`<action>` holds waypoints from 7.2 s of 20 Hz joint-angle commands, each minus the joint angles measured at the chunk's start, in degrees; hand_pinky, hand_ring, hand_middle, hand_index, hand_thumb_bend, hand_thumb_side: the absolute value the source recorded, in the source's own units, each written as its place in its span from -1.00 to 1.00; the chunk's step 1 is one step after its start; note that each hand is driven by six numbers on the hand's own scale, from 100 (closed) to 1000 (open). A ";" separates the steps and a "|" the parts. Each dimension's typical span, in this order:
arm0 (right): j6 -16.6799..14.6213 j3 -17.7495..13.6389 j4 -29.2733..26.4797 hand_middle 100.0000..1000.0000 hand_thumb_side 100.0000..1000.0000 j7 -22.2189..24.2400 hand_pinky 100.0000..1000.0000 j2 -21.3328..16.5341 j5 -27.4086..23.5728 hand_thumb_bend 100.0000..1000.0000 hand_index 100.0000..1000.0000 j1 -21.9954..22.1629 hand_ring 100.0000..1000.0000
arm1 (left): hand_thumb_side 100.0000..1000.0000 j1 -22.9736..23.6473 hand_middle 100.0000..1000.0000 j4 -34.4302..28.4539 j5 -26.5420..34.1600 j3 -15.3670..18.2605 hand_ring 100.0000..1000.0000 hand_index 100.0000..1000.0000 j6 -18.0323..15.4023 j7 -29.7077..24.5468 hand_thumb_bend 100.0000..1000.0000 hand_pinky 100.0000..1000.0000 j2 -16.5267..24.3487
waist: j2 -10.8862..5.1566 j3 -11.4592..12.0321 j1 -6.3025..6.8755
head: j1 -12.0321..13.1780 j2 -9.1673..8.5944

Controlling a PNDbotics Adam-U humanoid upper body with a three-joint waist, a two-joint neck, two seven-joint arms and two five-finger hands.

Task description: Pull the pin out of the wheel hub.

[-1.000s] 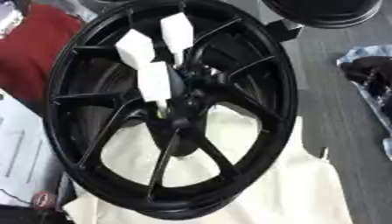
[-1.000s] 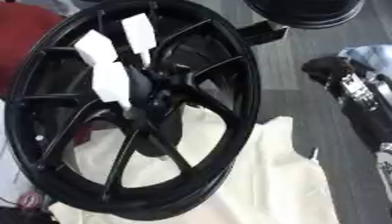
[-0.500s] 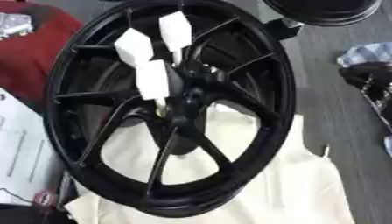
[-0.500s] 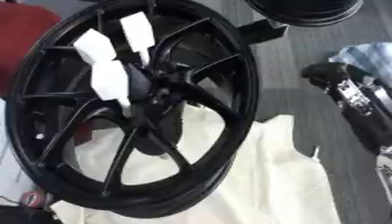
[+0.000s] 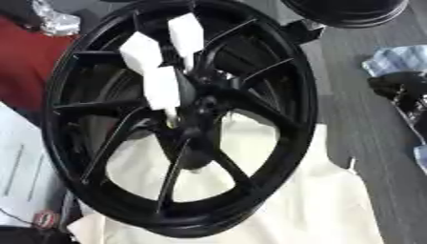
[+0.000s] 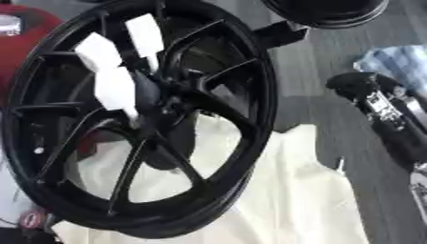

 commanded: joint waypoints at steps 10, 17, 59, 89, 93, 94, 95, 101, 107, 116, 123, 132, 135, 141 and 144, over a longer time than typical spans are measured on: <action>0.56 0.60 -0.86 0.35 0.42 0.91 0.92 -1.51 0.39 -1.00 0.44 -1.42 0.79 | 0.30 -2.70 0.58 5.52 1.79 -4.43 0.65 0.77 -2.54 0.00 -0.88 0.78 -2.34 | -0.11 -0.78 0.65 | 0.64 -2.22; 1.03 1.02 -0.86 0.34 0.44 1.16 0.91 -1.53 0.84 -1.00 0.44 -1.55 0.78 | 0.23 -2.96 0.67 6.05 3.38 -5.50 0.71 0.82 -2.79 0.00 -0.62 0.85 -2.45 | 0.22 -1.07 1.02 | 1.12 -2.19; 2.13 1.45 -0.86 0.34 0.49 1.39 0.91 -0.99 1.67 -1.00 0.44 -0.94 0.78 | -0.12 -0.40 0.51 4.16 5.82 -3.47 0.66 0.69 -5.94 0.00 -0.44 0.79 0.81 | 0.61 -0.98 1.42 | 1.78 -1.62; 2.14 0.92 -0.86 0.34 0.51 0.89 0.91 -0.58 1.74 -1.00 0.44 -0.57 0.78 | -0.83 -1.96 -0.51 3.00 10.16 3.57 -0.05 -0.31 -1.69 0.00 -1.00 0.37 0.33 | 0.51 -0.75 1.36 | 2.15 -0.87; 1.92 0.72 -0.86 0.34 0.50 0.76 0.91 -0.70 1.73 -1.00 0.44 -0.16 0.77 | -0.80 -2.56 -0.56 3.09 10.66 6.85 -0.07 -0.36 -0.83 0.02 -1.00 0.38 1.24 | 0.15 -0.35 1.26 | 2.09 -0.45; 1.85 0.66 -0.86 0.34 0.50 0.71 0.91 -0.74 1.77 -1.00 0.44 -0.04 0.77 | -0.79 -2.59 -0.57 3.20 10.91 7.82 -0.08 -0.38 -0.61 0.06 -1.00 0.38 1.55 | 0.09 -0.22 1.26 | 2.03 -0.36; 1.79 0.52 -0.86 0.34 0.50 0.59 0.91 -0.79 1.83 -1.00 0.44 0.14 0.77 | -0.78 -2.52 -0.59 3.57 11.26 9.28 -0.09 -0.38 -0.28 0.53 -1.00 0.38 2.08 | -0.01 0.04 1.26 | 1.89 -0.20; 1.39 -0.15 -0.86 0.34 0.49 -0.07 0.91 -0.92 2.05 -1.00 0.44 0.95 0.77 | -0.74 2.32 -0.61 6.22 13.88 17.82 -0.10 -0.38 0.49 6.13 -1.00 0.38 7.90 | -0.47 1.35 1.04 | 0.90 0.30; 0.04 -1.65 -0.86 0.33 0.44 -1.49 0.90 -1.21 1.54 -1.00 0.44 1.50 0.77 | -0.66 14.99 -0.62 10.54 16.61 27.37 -0.10 -0.36 0.37 14.66 -1.00 0.39 15.21 | -1.15 2.87 0.32 | 0.01 1.10; -1.33 -2.89 -0.86 0.33 0.40 -2.78 0.90 -0.74 0.01 -1.00 0.44 1.47 0.77 | -0.70 32.32 -0.52 14.38 11.64 33.28 -0.07 -0.26 2.16 26.69 -1.00 0.39 14.99 | -1.86 3.51 -1.09 | 0.09 1.21; -1.39 -3.12 -0.86 0.33 0.39 -2.94 0.90 -0.27 -0.22 -1.00 0.44 1.33 0.77 | -0.82 40.12 -0.04 14.07 9.30 33.75 0.25 0.23 3.09 31.03 -1.00 0.59 10.82 | -1.73 3.32 -1.49 | 0.54 0.68; -1.09 -3.16 -0.86 0.33 0.39 -3.01 0.90 -0.06 -0.33 -1.00 0.43 0.91 0.77 | 0.80 44.89 0.54 10.15 10.58 34.10 0.64 0.81 3.24 22.79 -1.00 0.83 7.58 | -1.44 3.57 -1.60 | 0.56 0.48; -1.18 -3.19 -0.86 0.33 0.39 -3.04 0.90 -0.01 -0.31 -1.00 0.43 1.01 0.77 | 0.70 44.87 0.50 9.35 12.28 34.44 0.61 0.78 2.67 23.79 -1.00 0.81 7.27 | -1.44 3.54 -1.75 | 0.64 0.57; -1.39 -3.25 -0.86 0.33 0.38 -3.15 0.89 -0.02 -0.33 -1.00 0.43 1.04 0.77 | 0.36 44.62 0.27 7.59 17.53 35.35 0.44 0.62 1.49 31.53 -1.00 0.70 6.75 | -1.44 3.60 -1.84 | 0.52 0.78; -1.43 -3.26 -0.86 0.33 0.38 -3.19 0.89 -0.04 -0.44 -1.00 0.43 0.90 0.77 | 0.28 44.73 0.18 4.39 24.39 35.15 0.37 0.58 2.23 39.99 -1.00 0.67 5.30 | -1.42 3.60 -1.90 | 0.59 0.72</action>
